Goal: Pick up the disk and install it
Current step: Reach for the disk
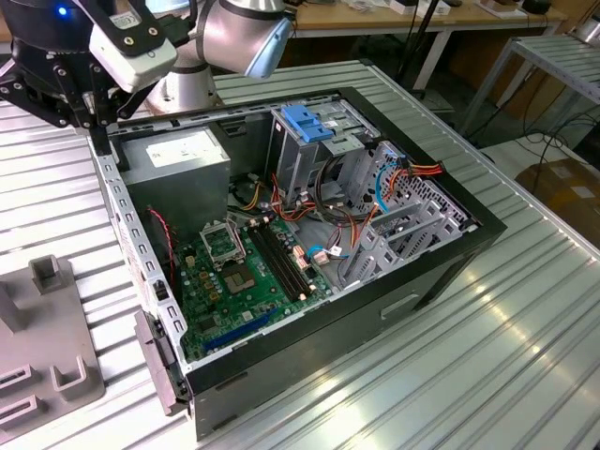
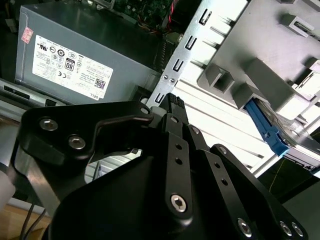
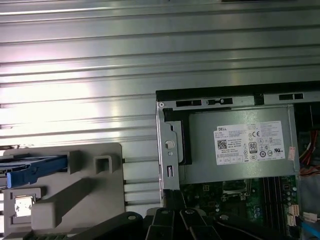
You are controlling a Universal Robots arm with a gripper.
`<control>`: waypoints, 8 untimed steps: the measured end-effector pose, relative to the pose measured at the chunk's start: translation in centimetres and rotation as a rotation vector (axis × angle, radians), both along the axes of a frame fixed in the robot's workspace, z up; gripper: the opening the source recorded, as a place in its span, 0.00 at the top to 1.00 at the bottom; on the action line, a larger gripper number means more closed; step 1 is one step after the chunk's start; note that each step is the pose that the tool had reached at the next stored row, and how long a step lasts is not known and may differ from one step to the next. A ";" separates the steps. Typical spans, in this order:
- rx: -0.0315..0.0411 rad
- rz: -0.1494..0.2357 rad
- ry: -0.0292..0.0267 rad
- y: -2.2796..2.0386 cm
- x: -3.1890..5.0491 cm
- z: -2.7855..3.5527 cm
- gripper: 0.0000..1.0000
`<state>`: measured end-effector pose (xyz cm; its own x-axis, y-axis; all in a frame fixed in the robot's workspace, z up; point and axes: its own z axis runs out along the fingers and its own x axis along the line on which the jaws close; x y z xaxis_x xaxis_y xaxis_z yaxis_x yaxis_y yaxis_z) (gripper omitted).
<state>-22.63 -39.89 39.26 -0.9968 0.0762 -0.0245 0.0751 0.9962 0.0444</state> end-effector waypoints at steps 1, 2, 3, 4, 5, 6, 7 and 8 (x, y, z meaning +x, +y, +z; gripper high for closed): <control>0.0000 0.000 0.0000 0.00 -0.09 0.00 0.90; -0.0001 0.000 0.0001 0.00 -0.30 0.00 0.90; -0.0001 0.000 0.0001 0.00 -0.49 0.00 0.90; 0.0000 0.000 0.0000 0.00 -0.60 0.00 0.90; 0.0000 0.000 0.0000 0.00 -0.70 0.00 0.90; 0.0000 0.000 0.0000 0.00 -0.80 0.00 0.90; 0.0000 0.000 0.0001 0.00 -0.99 0.00 0.90; 0.0000 0.000 0.0000 0.00 -1.16 0.00 0.90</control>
